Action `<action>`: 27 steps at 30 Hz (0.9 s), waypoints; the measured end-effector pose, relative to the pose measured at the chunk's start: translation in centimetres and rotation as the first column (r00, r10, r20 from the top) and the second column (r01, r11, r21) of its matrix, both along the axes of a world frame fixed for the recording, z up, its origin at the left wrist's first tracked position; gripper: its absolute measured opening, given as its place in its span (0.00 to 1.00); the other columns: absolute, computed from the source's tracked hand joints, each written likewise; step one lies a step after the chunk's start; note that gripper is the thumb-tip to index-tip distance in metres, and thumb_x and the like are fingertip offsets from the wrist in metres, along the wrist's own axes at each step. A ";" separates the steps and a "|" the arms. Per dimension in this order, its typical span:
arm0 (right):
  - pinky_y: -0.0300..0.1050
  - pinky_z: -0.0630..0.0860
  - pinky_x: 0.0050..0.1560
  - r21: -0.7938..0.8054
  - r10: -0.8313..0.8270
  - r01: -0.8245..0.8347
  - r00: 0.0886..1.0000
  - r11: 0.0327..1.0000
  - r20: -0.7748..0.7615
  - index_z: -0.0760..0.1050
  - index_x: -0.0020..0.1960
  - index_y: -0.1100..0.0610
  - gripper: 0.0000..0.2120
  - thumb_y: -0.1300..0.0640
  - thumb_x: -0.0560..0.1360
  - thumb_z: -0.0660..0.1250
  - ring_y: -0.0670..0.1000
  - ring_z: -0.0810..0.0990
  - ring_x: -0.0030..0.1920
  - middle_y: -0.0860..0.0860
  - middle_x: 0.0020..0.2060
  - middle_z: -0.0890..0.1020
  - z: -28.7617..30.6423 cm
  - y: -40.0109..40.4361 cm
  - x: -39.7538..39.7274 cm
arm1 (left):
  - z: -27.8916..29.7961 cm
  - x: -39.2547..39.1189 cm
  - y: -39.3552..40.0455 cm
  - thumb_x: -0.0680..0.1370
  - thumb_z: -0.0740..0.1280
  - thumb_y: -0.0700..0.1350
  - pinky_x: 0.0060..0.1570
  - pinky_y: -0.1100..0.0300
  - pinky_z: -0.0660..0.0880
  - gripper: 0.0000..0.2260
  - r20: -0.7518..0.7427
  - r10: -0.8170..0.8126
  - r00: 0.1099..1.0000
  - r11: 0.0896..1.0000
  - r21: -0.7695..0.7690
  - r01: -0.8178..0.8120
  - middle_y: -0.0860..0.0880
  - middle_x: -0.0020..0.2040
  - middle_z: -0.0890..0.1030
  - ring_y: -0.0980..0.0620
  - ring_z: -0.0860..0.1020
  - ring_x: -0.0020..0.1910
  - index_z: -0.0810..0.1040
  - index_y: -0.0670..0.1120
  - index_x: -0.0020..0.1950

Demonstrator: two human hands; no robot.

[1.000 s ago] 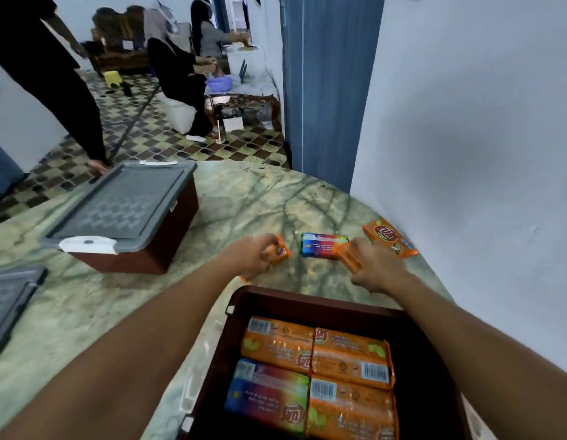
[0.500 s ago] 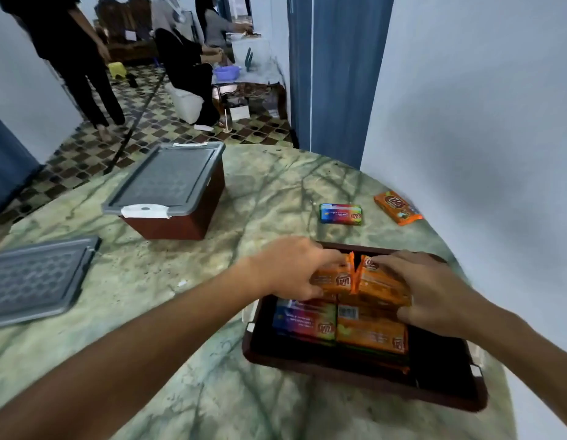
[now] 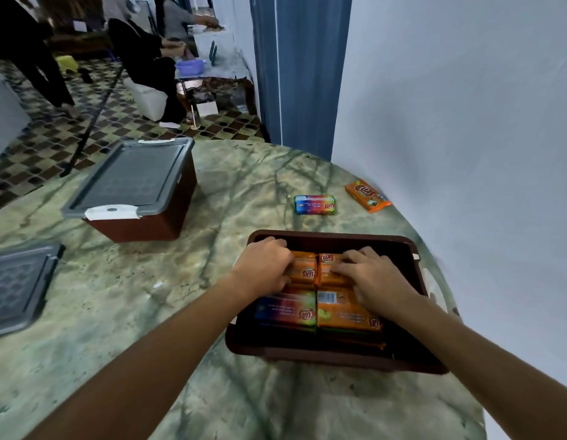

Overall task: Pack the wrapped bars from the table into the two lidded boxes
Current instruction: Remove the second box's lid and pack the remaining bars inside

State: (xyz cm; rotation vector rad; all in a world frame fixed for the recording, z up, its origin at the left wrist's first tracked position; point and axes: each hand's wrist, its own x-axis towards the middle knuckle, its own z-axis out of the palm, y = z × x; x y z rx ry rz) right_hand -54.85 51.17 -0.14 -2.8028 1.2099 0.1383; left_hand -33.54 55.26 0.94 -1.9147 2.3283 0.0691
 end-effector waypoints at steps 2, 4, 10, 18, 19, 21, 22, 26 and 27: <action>0.53 0.68 0.62 -0.019 0.008 -0.008 1.000 1.000 -0.020 0.66 0.72 0.46 0.24 0.54 0.76 0.64 0.54 0.65 0.67 0.50 0.68 0.69 -0.2 0.1 1.0 | -0.2 -0.3 0.0 0.73 0.68 0.50 0.51 0.52 0.76 0.14 -0.023 0.032 0.999 0.999 -0.026 -0.033 0.48 0.53 0.76 0.47 0.74 0.54 0.80 0.47 0.56; 0.53 0.68 0.61 -0.031 -0.001 0.000 1.000 1.000 -0.023 0.67 0.71 0.47 0.25 0.54 0.75 0.65 0.55 0.65 0.67 0.50 0.67 0.70 -0.6 0.2 1.4 | -0.4 -0.5 0.1 0.73 0.68 0.49 0.48 0.53 0.75 0.13 -0.032 0.055 0.998 0.997 -0.049 -0.056 0.48 0.52 0.77 0.47 0.74 0.53 0.80 0.46 0.55; 0.51 0.69 0.61 0.035 0.040 -0.040 0.999 0.999 -0.002 0.70 0.70 0.46 0.23 0.55 0.75 0.65 0.54 0.68 0.65 0.49 0.66 0.72 -0.2 -0.2 1.0 | 0.4 -1.3 -0.1 0.74 0.68 0.47 0.48 0.53 0.75 0.12 0.035 0.039 0.999 0.998 0.038 -0.040 0.47 0.53 0.78 0.47 0.75 0.53 0.79 0.44 0.55; 0.50 0.75 0.50 0.058 -0.149 0.144 0.773 0.988 0.616 0.81 0.55 0.57 0.13 0.57 0.73 0.65 0.54 0.79 0.48 0.53 0.50 0.82 4.8 -9.7 2.4 | 6.8 -1.5 -8.8 0.74 0.68 0.50 0.47 0.55 0.77 0.09 -0.319 -0.006 0.948 0.999 0.032 0.017 0.50 0.44 0.84 0.52 0.78 0.43 0.84 0.48 0.49; 0.51 0.75 0.52 0.104 -0.216 0.193 0.770 0.976 0.600 0.81 0.55 0.58 0.12 0.57 0.73 0.66 0.55 0.79 0.50 0.54 0.51 0.82 4.5 -11.8 2.4 | 6.9 -1.5 -10.1 0.74 0.68 0.50 0.47 0.56 0.76 0.10 -0.326 -0.009 0.945 0.999 -0.035 -0.003 0.49 0.45 0.83 0.52 0.76 0.42 0.84 0.48 0.50; 0.50 0.75 0.56 0.208 -0.359 0.292 0.770 0.933 0.528 0.81 0.55 0.58 0.13 0.59 0.73 0.65 0.56 0.78 0.55 0.55 0.55 0.81 2.2 -16.3 2.1 | 5.5 -1.4 -13.7 0.74 0.68 0.51 0.46 0.57 0.74 0.12 -0.242 0.025 0.970 0.997 -0.061 -0.041 0.48 0.49 0.82 0.51 0.75 0.44 0.82 0.48 0.54; 0.49 0.74 0.57 0.265 -0.416 0.325 0.779 0.908 0.469 0.80 0.56 0.58 0.13 0.60 0.72 0.65 0.57 0.78 0.57 0.55 0.57 0.80 0.7 -17.9 1.9 | 4.3 -1.2 -15.0 0.74 0.68 0.51 0.47 0.57 0.73 0.13 -0.189 0.065 0.980 0.997 -0.025 -0.070 0.46 0.52 0.81 0.49 0.76 0.48 0.80 0.48 0.57; 0.50 0.68 0.63 0.286 -0.458 0.388 0.855 0.876 0.244 0.68 0.71 0.53 0.25 0.60 0.74 0.63 0.61 0.70 0.66 0.58 0.69 0.68 -4.2 -23.3 1.5 | -1.2 -0.4 -20.8 0.74 0.68 0.48 0.55 0.53 0.74 0.23 0.074 0.126 0.989 0.978 0.157 -0.136 0.43 0.62 0.76 0.44 0.75 0.59 0.71 0.48 0.68; 0.53 0.67 0.65 0.250 -0.451 0.397 0.866 0.883 0.215 0.63 0.74 0.50 0.28 0.58 0.75 0.62 0.63 0.67 0.67 0.59 0.70 0.64 -4.8 -23.7 1.6 | -2.1 -0.1 -21.3 0.74 0.69 0.47 0.57 0.52 0.73 0.26 0.104 0.116 0.988 0.974 0.184 -0.133 0.42 0.64 0.74 0.43 0.74 0.61 0.67 0.48 0.71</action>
